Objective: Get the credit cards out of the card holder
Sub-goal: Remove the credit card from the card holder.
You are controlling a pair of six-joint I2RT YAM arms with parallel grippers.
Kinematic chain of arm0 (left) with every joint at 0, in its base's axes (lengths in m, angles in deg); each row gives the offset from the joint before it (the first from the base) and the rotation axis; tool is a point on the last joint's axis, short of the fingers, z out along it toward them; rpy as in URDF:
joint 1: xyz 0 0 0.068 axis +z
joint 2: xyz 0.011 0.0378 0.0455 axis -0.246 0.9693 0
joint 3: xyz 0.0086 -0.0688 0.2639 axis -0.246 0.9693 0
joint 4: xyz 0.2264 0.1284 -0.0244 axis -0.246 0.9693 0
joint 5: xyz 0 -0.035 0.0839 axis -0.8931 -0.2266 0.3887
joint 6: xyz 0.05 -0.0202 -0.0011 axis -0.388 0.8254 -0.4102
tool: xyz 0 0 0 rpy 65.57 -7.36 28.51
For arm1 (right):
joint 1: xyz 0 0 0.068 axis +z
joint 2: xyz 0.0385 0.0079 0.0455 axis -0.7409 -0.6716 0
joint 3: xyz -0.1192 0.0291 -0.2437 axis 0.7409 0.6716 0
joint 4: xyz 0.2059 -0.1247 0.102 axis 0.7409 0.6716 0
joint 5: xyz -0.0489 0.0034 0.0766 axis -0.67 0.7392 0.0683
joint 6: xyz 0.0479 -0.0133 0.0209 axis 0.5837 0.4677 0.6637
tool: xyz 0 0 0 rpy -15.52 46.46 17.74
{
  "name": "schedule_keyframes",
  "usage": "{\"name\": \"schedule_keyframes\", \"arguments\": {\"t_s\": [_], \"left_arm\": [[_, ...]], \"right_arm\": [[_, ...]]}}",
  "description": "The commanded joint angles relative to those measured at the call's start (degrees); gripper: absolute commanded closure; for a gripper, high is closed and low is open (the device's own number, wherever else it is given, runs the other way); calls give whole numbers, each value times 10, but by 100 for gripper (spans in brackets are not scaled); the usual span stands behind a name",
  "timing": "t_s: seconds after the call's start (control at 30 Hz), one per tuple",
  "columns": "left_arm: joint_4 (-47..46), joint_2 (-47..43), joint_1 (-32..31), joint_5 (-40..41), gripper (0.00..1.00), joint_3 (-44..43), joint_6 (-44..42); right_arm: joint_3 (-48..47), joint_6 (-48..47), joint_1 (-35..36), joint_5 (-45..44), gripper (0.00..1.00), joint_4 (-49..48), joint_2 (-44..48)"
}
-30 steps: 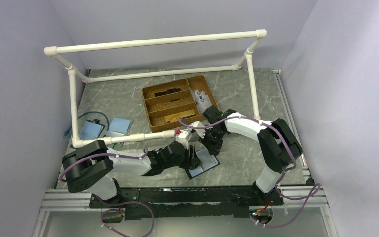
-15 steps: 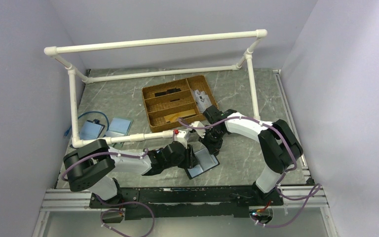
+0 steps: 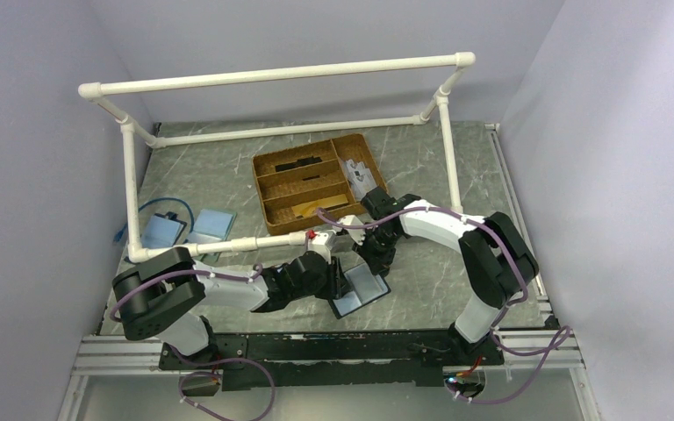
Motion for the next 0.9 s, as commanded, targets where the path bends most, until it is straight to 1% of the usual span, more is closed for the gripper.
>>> {"name": "schedule_keyframes", "arguments": {"t_s": [0.0,0.17,0.3,0.4,0.5,0.57,0.7,0.83,0.87], "left_arm": [[-31,-4,2,-3,58,4,6],[-45,2,3,-14,48,7,7],[-51,6,4,-19,40,9,10],[-42,12,5,-20,39,4,13],[-8,19,6,-11,40,-8,20],[25,24,6,3,42,-19,29],[105,38,6,28,52,-51,47],[148,58,6,35,54,-76,51],[153,61,6,35,57,-78,51]], "right_arm": [[-5,16,2,-12,94,-15,-16],[-9,23,23,11,95,-17,-27],[-21,28,33,55,96,-10,-39],[-26,35,38,70,97,-12,-48],[-28,44,40,74,97,-17,-54],[-32,53,39,94,97,-17,-56],[-40,55,33,141,96,-7,-59],[-43,53,31,158,96,0,-61],[-43,53,31,159,96,0,-61]]}}
